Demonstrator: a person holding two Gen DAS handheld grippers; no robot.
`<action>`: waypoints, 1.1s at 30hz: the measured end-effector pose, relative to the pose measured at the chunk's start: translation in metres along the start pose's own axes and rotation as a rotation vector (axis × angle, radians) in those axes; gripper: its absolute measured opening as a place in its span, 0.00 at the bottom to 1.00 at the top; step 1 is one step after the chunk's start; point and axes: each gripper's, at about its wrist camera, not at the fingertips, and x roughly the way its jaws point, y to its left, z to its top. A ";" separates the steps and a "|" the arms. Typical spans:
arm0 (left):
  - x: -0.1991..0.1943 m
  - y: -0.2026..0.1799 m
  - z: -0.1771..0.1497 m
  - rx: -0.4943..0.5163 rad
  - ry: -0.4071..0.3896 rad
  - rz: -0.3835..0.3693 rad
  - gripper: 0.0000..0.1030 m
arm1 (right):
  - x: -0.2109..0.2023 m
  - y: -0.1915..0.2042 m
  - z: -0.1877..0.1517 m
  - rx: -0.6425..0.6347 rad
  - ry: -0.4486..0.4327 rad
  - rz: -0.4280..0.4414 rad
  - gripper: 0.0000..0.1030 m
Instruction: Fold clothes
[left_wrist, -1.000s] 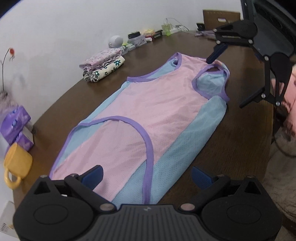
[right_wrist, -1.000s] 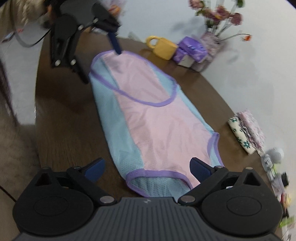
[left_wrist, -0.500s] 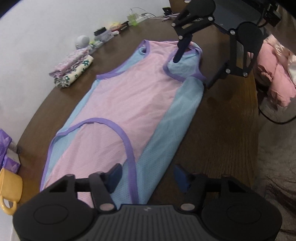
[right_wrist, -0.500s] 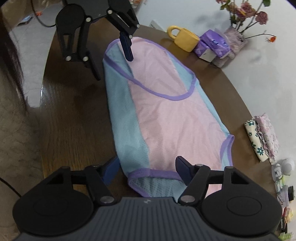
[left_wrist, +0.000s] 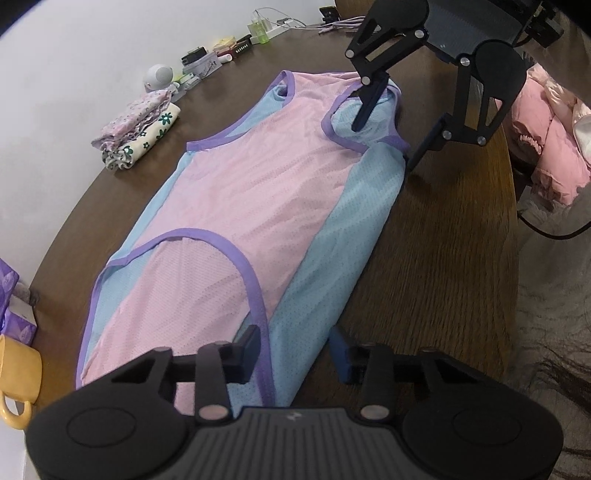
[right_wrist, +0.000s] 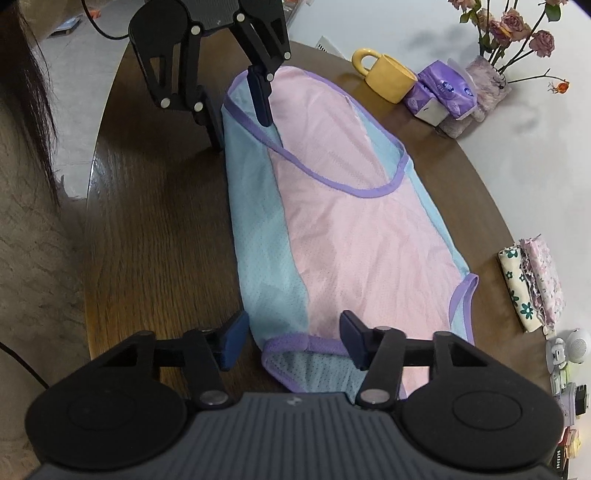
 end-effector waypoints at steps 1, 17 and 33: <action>0.000 0.000 0.000 0.006 0.002 -0.003 0.30 | 0.001 0.000 0.000 0.000 0.003 0.006 0.44; 0.004 -0.003 0.007 0.189 0.033 -0.094 0.17 | 0.001 0.000 -0.003 -0.013 0.003 0.071 0.26; 0.012 0.015 0.016 0.148 0.039 -0.206 0.10 | 0.003 -0.012 -0.006 0.026 -0.012 0.127 0.26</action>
